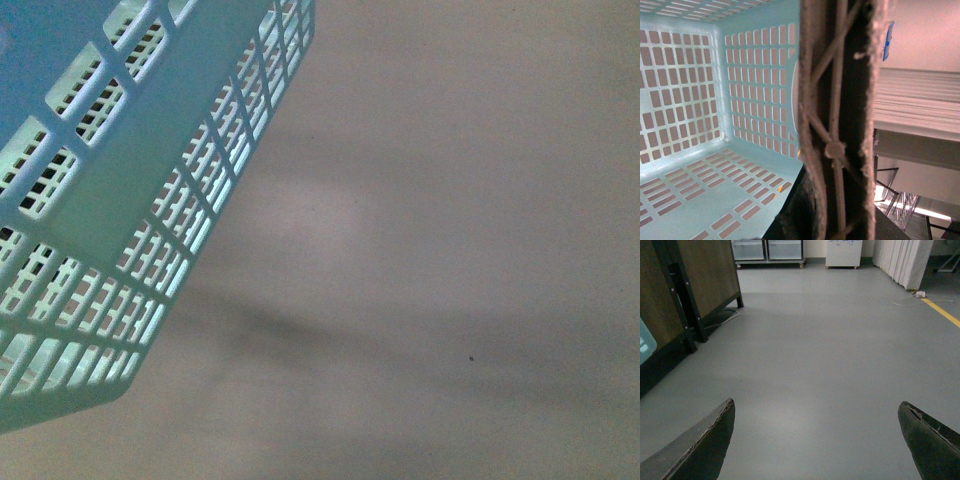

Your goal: Pick lemon and mango into basket

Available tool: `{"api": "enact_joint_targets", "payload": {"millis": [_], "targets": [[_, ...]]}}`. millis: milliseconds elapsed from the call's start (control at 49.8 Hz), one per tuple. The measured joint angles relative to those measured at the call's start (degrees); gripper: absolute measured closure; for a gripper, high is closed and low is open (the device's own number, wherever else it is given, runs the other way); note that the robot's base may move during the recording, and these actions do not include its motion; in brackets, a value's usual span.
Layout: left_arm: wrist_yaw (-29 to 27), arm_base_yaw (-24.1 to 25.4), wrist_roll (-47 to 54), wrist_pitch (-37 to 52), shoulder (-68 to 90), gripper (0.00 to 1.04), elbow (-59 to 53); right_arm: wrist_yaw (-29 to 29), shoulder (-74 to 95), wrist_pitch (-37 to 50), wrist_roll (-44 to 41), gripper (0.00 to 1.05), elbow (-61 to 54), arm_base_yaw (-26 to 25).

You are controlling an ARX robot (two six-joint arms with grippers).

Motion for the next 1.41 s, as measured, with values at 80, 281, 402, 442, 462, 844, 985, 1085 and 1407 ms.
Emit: {"api": "enact_joint_targets", "payload": {"millis": [80,281,402,442,462,844,985,1085,1407], "targets": [[0.0,0.0,0.0,0.0,0.0,1.00,0.0,0.0,0.0,0.0,0.0,0.09,0.0,0.0],[0.0,0.0,0.0,0.0,0.1,1.00,0.0,0.0,0.0,0.0,0.0,0.09,0.0,0.0],[0.0,0.0,0.0,0.0,0.1,1.00,0.0,0.0,0.0,0.0,0.0,0.09,0.0,0.0],[0.0,0.0,0.0,0.0,0.1,1.00,0.0,0.0,0.0,0.0,0.0,0.09,0.0,0.0],[0.0,0.0,0.0,0.0,0.1,1.00,0.0,0.0,0.0,0.0,0.0,0.09,0.0,0.0],[0.0,0.0,0.0,0.0,0.1,1.00,0.0,0.0,0.0,0.0,0.0,0.09,0.0,0.0],[0.0,0.0,0.1,0.0,0.1,1.00,0.0,0.0,0.0,0.0,0.0,0.09,0.0,0.0],[0.0,0.0,0.1,0.0,0.1,1.00,0.0,0.0,0.0,0.0,0.0,0.09,0.0,0.0],[0.0,0.0,0.2,0.0,0.1,1.00,0.0,0.0,0.0,0.0,0.0,0.09,0.0,0.0]]}}
